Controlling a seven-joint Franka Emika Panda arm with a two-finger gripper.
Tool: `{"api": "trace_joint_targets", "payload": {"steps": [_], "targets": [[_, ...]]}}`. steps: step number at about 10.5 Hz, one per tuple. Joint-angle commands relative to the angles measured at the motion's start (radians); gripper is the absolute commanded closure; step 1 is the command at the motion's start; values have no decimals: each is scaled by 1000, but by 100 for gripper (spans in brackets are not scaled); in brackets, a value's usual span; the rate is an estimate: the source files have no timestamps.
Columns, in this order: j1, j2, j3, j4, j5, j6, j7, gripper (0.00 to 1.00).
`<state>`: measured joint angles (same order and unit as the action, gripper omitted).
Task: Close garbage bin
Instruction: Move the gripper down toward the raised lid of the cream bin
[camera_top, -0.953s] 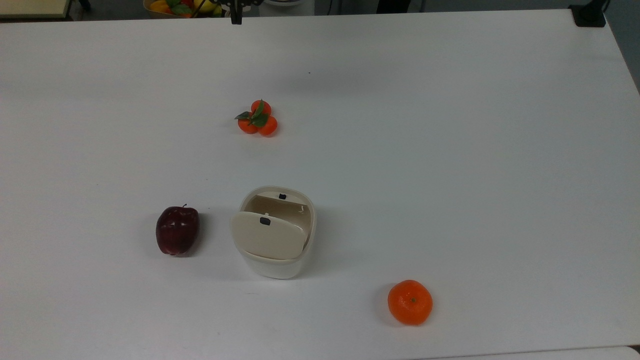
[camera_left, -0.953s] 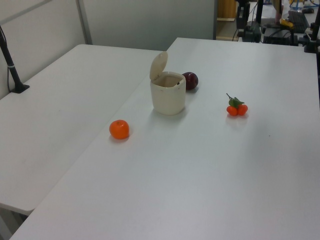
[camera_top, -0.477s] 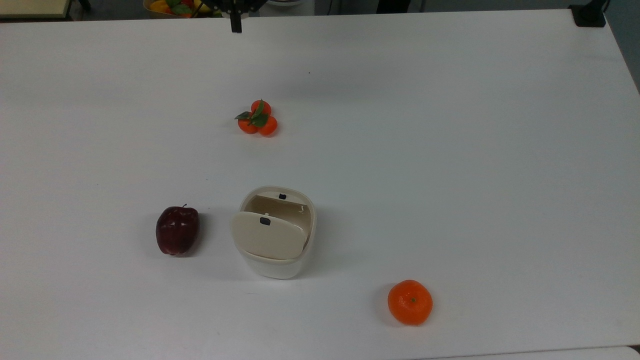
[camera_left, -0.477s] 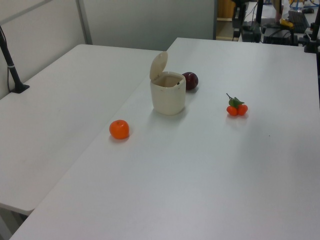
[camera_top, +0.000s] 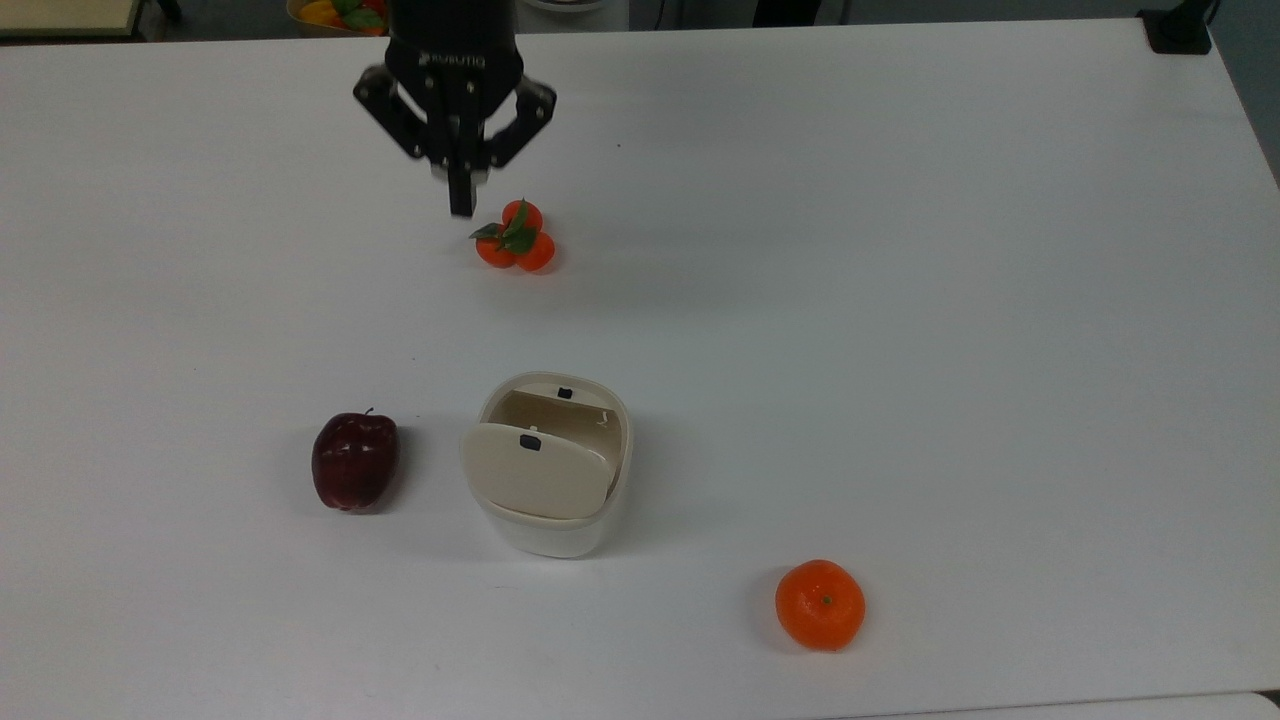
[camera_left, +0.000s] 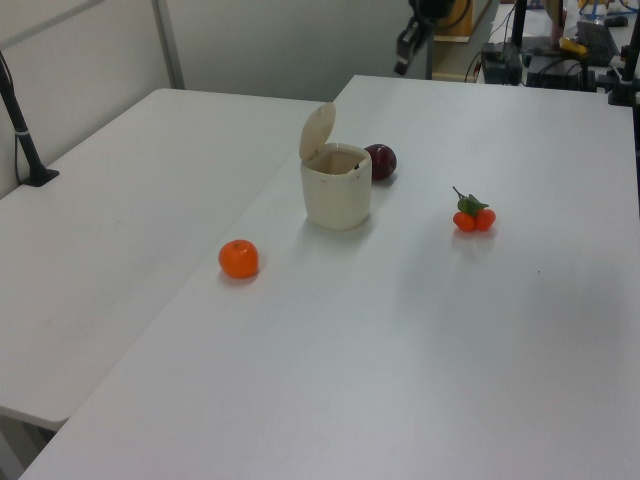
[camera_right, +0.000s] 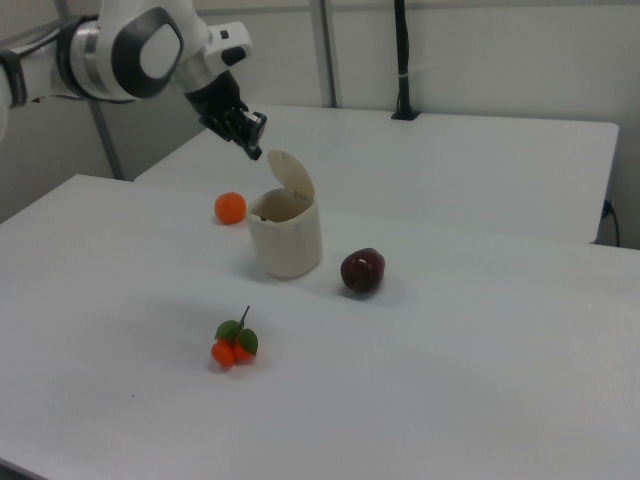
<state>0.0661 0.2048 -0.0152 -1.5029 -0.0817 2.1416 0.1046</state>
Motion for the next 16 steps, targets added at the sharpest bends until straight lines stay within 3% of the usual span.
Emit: {"api": "trace_joint_targets", "payload": {"steps": [1, 6, 10, 14, 16], "targets": [[0, 83, -5, 4, 3, 266, 33, 100], [4, 234, -5, 6, 6, 669, 33, 100], [11, 301, -2, 4, 8, 845, 33, 100], [14, 306, -2, -2, 11, 836, 49, 100], [12, 274, 3, 3, 11, 664, 50, 100]]}}
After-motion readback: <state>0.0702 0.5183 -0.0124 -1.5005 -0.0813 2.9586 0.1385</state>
